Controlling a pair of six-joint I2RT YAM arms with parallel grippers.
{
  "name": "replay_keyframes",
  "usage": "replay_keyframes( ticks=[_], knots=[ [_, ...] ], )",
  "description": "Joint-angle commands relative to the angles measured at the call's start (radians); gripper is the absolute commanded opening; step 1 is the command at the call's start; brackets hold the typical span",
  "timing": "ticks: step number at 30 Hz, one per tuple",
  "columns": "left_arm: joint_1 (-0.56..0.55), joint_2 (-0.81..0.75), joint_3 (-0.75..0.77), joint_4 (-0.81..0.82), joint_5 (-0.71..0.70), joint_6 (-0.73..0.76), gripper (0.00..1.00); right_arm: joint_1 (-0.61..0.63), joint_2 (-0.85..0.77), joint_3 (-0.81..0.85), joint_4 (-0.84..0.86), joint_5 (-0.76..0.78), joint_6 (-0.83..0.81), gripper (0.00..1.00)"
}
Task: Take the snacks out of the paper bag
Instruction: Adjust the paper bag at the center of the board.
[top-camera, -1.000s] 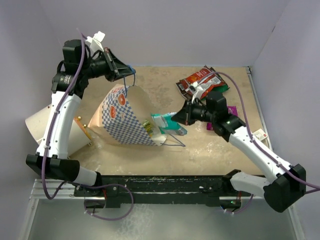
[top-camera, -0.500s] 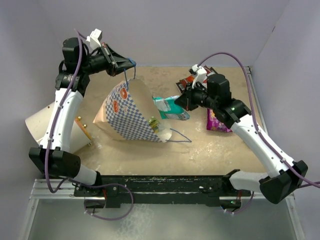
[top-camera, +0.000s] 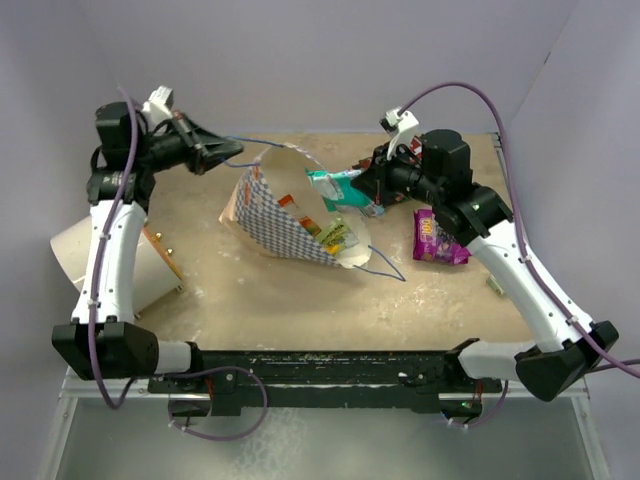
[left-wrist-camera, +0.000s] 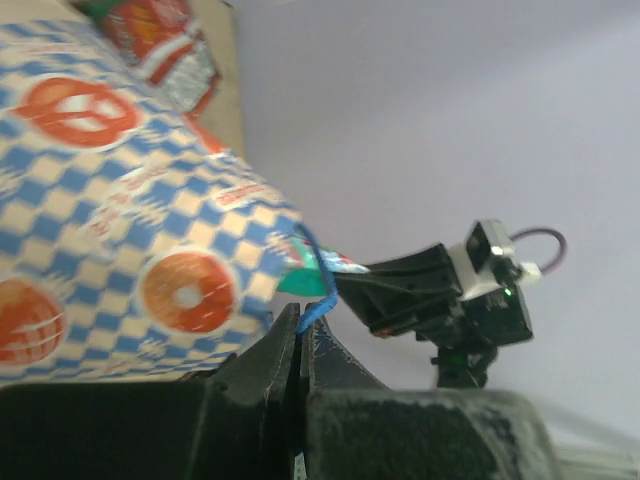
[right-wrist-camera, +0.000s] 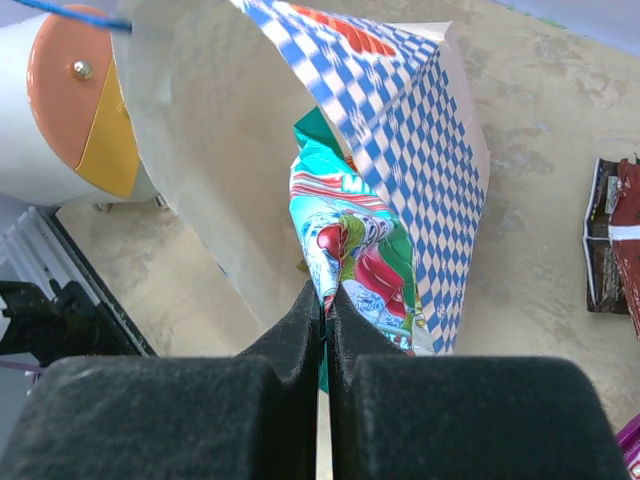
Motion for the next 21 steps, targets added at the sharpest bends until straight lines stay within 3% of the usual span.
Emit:
replay_keyframes(
  ticks=[1, 11, 18, 21],
  knots=[
    [0.155, -0.038, -0.036, -0.239, -0.005, 0.262, 0.00, 0.001, -0.012, 0.040, 0.071, -0.068, -0.043, 0.00],
    [0.165, 0.088, 0.143, -0.422, -0.109, 0.427, 0.00, -0.001, 0.040, 0.195, 0.079, -0.040, -0.080, 0.00],
    [0.165, 0.250, 0.341, -0.548, -0.191, 0.544, 0.00, -0.012, 0.136, 0.401, 0.040, 0.204, -0.111, 0.00],
    [0.164, 0.309, 0.420, -0.599, -0.217, 0.596, 0.00, -0.098, 0.203, 0.462, 0.015, 0.244, -0.025, 0.00]
  ],
)
